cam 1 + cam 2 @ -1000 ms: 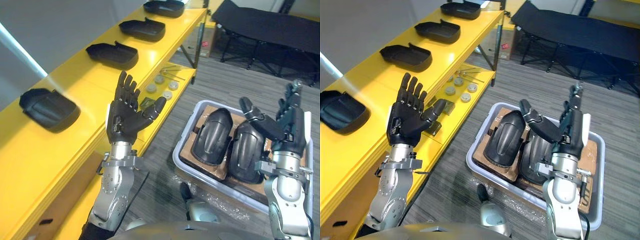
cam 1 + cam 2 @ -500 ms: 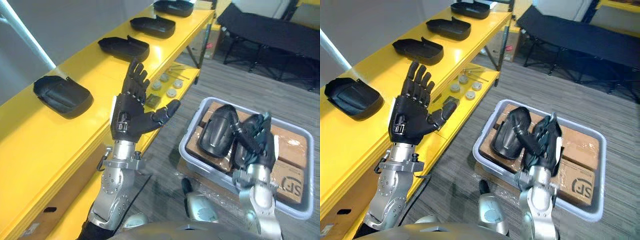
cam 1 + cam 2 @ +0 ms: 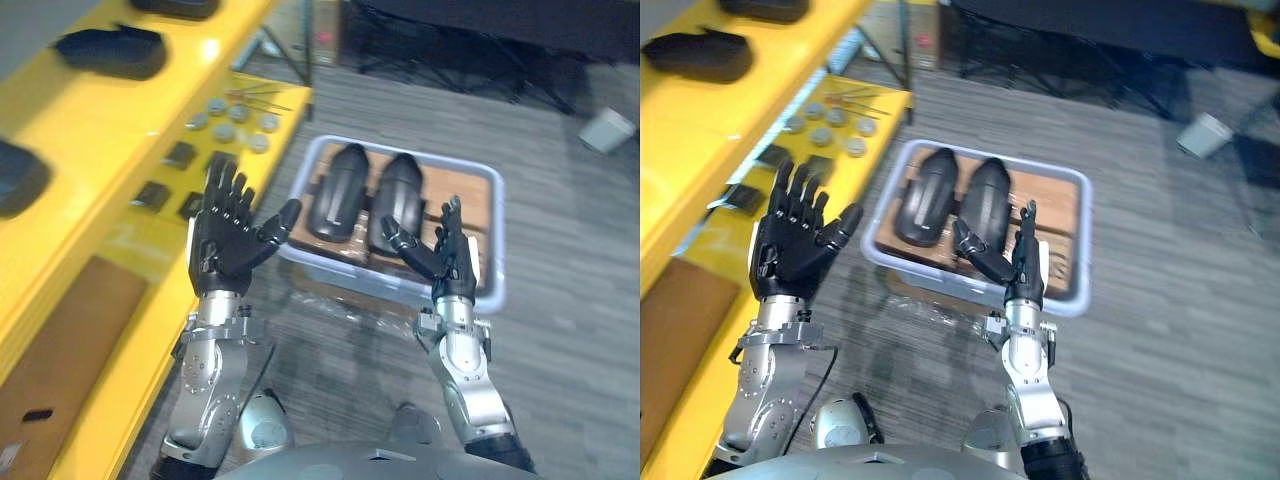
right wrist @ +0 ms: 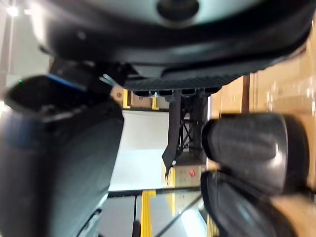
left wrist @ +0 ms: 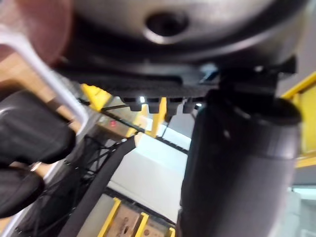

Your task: Walk over and take three plastic housings, then place them on the shelf

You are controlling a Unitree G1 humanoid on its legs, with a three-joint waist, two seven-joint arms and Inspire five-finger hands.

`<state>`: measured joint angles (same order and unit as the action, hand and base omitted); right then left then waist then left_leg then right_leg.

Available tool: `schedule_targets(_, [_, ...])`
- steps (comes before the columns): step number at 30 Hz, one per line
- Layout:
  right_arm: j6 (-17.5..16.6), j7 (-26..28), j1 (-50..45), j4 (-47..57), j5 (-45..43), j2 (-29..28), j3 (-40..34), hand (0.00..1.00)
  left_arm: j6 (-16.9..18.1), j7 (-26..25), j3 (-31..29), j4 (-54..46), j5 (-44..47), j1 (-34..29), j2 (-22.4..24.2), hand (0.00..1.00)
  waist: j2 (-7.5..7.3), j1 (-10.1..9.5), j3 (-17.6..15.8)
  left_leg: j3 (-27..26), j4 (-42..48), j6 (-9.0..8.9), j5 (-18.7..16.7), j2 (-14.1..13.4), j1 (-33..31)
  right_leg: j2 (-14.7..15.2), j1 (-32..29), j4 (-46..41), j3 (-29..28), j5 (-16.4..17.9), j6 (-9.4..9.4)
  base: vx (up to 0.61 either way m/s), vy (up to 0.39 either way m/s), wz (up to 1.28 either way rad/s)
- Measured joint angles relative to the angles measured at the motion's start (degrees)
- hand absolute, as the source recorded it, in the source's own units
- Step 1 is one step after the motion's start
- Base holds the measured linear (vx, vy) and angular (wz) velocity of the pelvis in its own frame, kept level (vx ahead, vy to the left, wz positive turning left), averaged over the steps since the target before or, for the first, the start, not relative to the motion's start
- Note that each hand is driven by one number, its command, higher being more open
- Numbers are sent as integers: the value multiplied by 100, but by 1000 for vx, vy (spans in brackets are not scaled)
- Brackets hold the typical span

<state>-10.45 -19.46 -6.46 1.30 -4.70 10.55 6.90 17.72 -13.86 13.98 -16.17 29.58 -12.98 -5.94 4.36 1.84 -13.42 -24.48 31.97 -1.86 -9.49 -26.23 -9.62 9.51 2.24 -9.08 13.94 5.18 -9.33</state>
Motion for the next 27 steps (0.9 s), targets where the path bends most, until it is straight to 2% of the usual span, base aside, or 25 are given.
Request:
schedule_targets(1, [0, 51, -162, -50, 1, 157, -229, 100, 0, 85, 243, -2, 61, -203, 51, 100, -27, 84, 59, 396, -8, -2, 448, -11, 13, -158, 101, 234, -126, -95, 143, -21, -216, -50])
schedule_targets(2, [0, 53, -208, -52, -4, 223, -331, 100, 5, 138, 313, -9, 53, -270, 48, 100, -42, 84, 89, 485, -8, -38, 631, 1, 10, -181, 85, 298, -194, -133, 200, -11, -280, -70])
schedule_targets(3, [-1, 59, -257, -50, -25, 322, -520, 100, 8, 200, 418, -10, 45, -318, 48, 100, -73, 112, 91, 616, 0, -166, 827, 90, -11, -167, 83, 425, -337, -182, 274, -6, -194, -55])
schedule_targets(4, [-1, 58, -289, -51, -32, 371, -656, 100, 10, 231, 470, -10, 46, -322, 62, 100, -100, 114, 74, 686, 32, -223, 780, 204, -12, -106, 62, 476, -413, -201, 303, 1, -126, -70])
schedule_targets(5, [5, 61, -400, -55, -155, 545, -958, 100, 68, 366, 563, -11, 87, -333, 56, 100, 0, 98, 134, 744, 53, -309, 514, 515, 9, -87, -30, 532, -568, -262, 336, 7, -9, -48])
schedule_targets(7, [10, 47, -526, -91, -253, 610, -1210, 100, 124, 466, 561, -11, 131, -287, 59, 100, 80, 153, 189, 785, -299, -227, 505, 708, 211, -70, -146, 424, -568, -287, 305, 12, -24, -27])
schedule_targets(11, [59, 126, -590, -379, -239, 642, -1129, 100, 101, 618, 541, -5, 126, -213, 6, 100, 74, 162, 226, 755, -1077, -319, 448, 916, 557, -1, -227, 410, -528, -407, 223, -21, 20, -2])
schedule_targets(13, [152, 223, -484, -560, -245, 643, -1067, 100, 97, 688, 542, -5, 118, -227, -33, 100, 71, 139, 299, 773, -1510, -415, 385, 995, 645, 15, -334, 426, -482, -489, 172, -78, 95, 11])
schedule_targets(15, [237, 288, -181, -866, -239, 641, -1063, 100, 69, 697, 534, -6, -34, -193, -129, 100, 62, 100, 304, 791, -1921, -599, 285, 1093, 696, 46, -448, 490, -447, -617, 104, -107, 120, 5])
schedule_targets(16, [297, 285, 154, -1249, -230, 640, -1051, 100, 32, 692, 539, -4, -118, -194, -249, 100, -54, -19, 258, 804, -2045, -685, 362, 1235, 672, 155, -472, 686, -413, -843, 40, -161, 116, -3])
schedule_targets(19, [362, 232, 1166, -2212, -242, 726, -1047, 100, 26, 688, 477, -3, -117, -150, -476, 100, -274, -136, 195, 931, -1940, -555, 368, 1476, 231, 400, -559, 1097, -22, -1144, 5, -188, 86, 17])
schedule_targets(20, [375, 218, 1405, -2410, -242, 804, -1046, 100, 11, 687, 464, -3, -117, -106, -494, 100, -286, -163, 170, 1000, -1899, -545, 380, 1505, 101, 427, -617, 1123, 33, -1178, 22, -153, 47, 37])
schedule_targets(21, [392, 196, 1784, -2742, -249, 960, -1030, 100, 5, 685, 460, -3, -117, -40, -497, 100, -266, -201, 110, 1105, -1836, -517, 407, 1534, -76, 449, -701, 1128, 110, -1213, 39, -179, 41, 41])
schedule_targets(23, [397, 125, 2792, -3435, -257, 1491, -961, 100, 4, 693, 458, -1, -110, 149, -512, 100, -135, -372, -219, 1324, -1678, -544, 546, 1547, -398, 446, -819, 1129, 295, -1324, 81, -179, 18, 42])
schedule_targets(24, [397, 123, 3037, -3556, -260, 1626, -941, 100, 4, 695, 467, -1, -108, 180, -508, 100, -88, -389, -288, 1388, -1666, -521, 587, 1556, -492, 443, -857, 1130, 353, -1349, 88, -133, -1, 37])
schedule_targets(27, [392, -17, 4425, -4371, -245, 2316, -602, 100, 4, 761, 648, 42, -96, 293, -503, 100, 74, -538, -771, 1600, -1613, -486, 745, 1570, -801, 422, -972, 1131, 558, -1459, 117, -103, -3, 31])
